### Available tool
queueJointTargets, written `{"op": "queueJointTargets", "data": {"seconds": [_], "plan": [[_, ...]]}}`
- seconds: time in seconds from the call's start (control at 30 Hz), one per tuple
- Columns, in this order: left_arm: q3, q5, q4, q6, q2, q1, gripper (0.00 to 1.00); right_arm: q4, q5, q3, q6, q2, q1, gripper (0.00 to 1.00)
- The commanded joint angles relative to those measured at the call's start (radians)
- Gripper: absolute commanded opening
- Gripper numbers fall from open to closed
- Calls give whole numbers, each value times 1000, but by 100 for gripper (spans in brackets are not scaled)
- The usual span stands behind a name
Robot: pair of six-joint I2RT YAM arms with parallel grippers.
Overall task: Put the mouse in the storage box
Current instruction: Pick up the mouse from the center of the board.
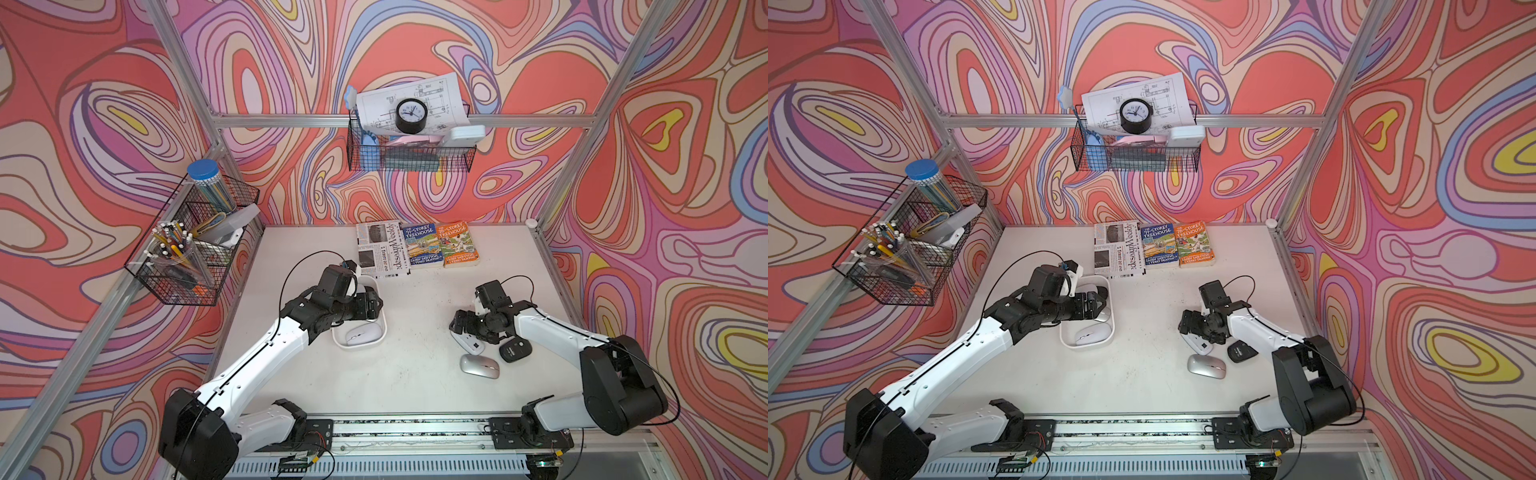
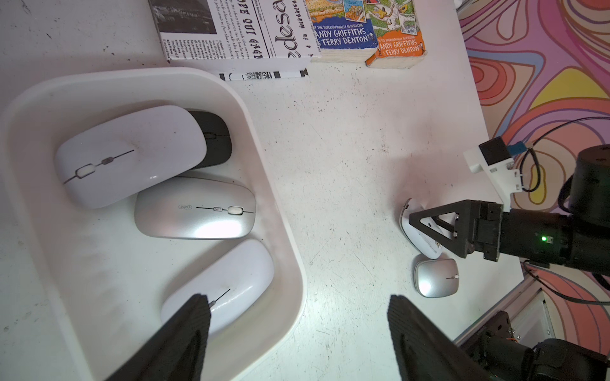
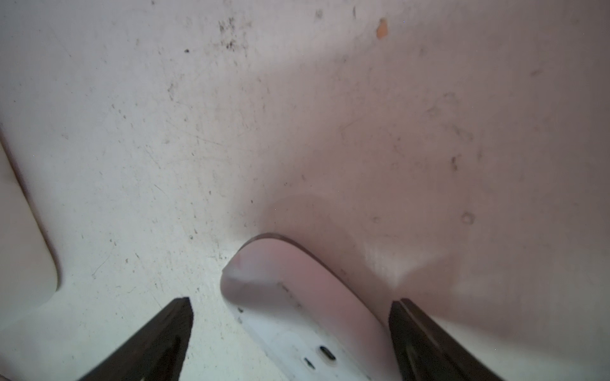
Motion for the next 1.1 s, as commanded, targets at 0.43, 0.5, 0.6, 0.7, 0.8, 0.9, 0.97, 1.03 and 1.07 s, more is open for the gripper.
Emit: {"op": "queueJointTargets", "data": {"seconds": [0.43,0.5,0.6,0.7,0.8,0.9,0.97,1.03,1.07], "plan": [[-8,-10,-12,-3,-4,8,83,-75,197,13,52,0,150,89],[-9,-12,-12,-2,-3,7,83,-89,234,19,65,8,176,87],[-13,-13,-11,-4,-3,8,83,-94,278,21,73,16,217,84],[-17,-14,-11,-4,-4,7,83,-105,317,32,85,42,245,83],[-16,-14,-10,-5,-5,8,83,-114,340,44,99,68,256,78],[-13,-14,-13,-3,-5,7,84,-108,336,45,105,78,262,72],[-12,-15,-15,-4,-5,8,84,-107,340,43,108,85,262,69],[-14,-16,-13,-4,-5,8,83,-105,341,39,108,89,262,66],[-16,-15,-13,-5,-4,8,83,-102,341,38,109,91,262,64]]}}
